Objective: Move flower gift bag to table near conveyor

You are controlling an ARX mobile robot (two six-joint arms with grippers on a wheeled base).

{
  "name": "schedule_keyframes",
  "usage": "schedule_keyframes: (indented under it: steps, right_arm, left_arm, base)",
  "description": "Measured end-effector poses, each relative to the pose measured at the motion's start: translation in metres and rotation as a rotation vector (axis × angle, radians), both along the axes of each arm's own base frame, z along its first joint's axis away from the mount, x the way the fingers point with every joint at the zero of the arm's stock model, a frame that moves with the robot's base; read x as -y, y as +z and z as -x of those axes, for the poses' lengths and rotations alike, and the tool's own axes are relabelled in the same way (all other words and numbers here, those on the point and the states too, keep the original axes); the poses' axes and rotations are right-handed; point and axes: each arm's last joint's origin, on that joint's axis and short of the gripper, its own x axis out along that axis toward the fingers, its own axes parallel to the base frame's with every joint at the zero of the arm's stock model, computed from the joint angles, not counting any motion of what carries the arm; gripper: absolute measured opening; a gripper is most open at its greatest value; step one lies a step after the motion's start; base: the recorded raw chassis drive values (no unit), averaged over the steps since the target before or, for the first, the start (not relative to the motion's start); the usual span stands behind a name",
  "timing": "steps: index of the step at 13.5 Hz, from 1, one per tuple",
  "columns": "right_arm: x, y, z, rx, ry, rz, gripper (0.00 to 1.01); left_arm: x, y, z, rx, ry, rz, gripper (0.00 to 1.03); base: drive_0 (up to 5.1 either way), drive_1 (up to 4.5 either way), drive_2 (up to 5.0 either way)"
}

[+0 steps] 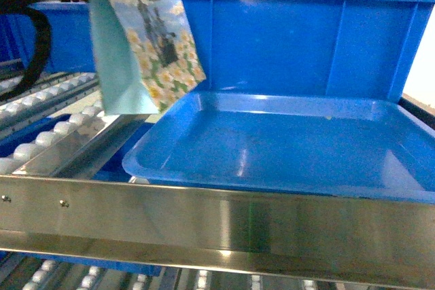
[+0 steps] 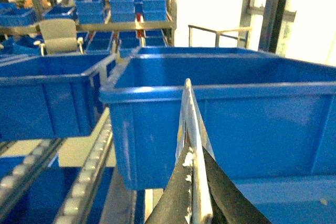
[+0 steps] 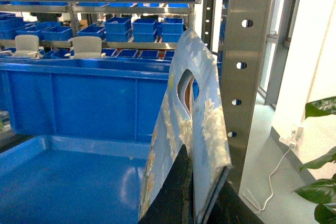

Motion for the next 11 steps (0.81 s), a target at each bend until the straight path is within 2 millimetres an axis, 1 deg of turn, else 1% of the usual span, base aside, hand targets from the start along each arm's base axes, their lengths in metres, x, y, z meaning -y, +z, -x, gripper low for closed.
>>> schedule_keyframes:
  steps: [1, 3, 5, 7, 10, 11]
  right_arm:
    - [0.0, 0.0, 0.0, 0.0, 0.0, 0.0, 0.02]
    - [0.0, 0.0, 0.0, 0.0, 0.0, 0.0, 0.02]
    - [0.0, 0.0, 0.0, 0.0, 0.0, 0.0, 0.02]
    - [0.0, 0.0, 0.0, 0.0, 0.0, 0.0, 0.02]
    - [0.0, 0.0, 0.0, 0.0, 0.0, 0.0, 0.02]
    - [0.0, 0.0, 0.0, 0.0, 0.0, 0.0, 0.02]
  left_arm:
    - [-0.01, 0.007, 0.006, 0.024, 0.013, 0.006, 0.02]
    - [-0.021, 0.013, 0.022, 0.055, 0.026, -0.011, 0.02]
    - [-0.029, 0.017, 0.043, 0.088, 0.01, -0.049, 0.02]
    - [-0.04, 0.022, 0.063, 0.126, 0.029, -0.053, 0.02]
    - [-0.059, 0.015, 0.087, 0.119, 0.122, -0.061, 0.02]
    - [-0.064, 0.016, 0.094, 0.137, 0.136, -0.06, 0.02]
  base:
    - [0.0, 0.0, 0.0]
    - [0.0, 0.0, 0.0]
    - [0.0, 0.0, 0.0]
    - [0.0, 0.0, 0.0]
    - [0.0, 0.0, 0.0]
    - [0.0, 0.0, 0.0]
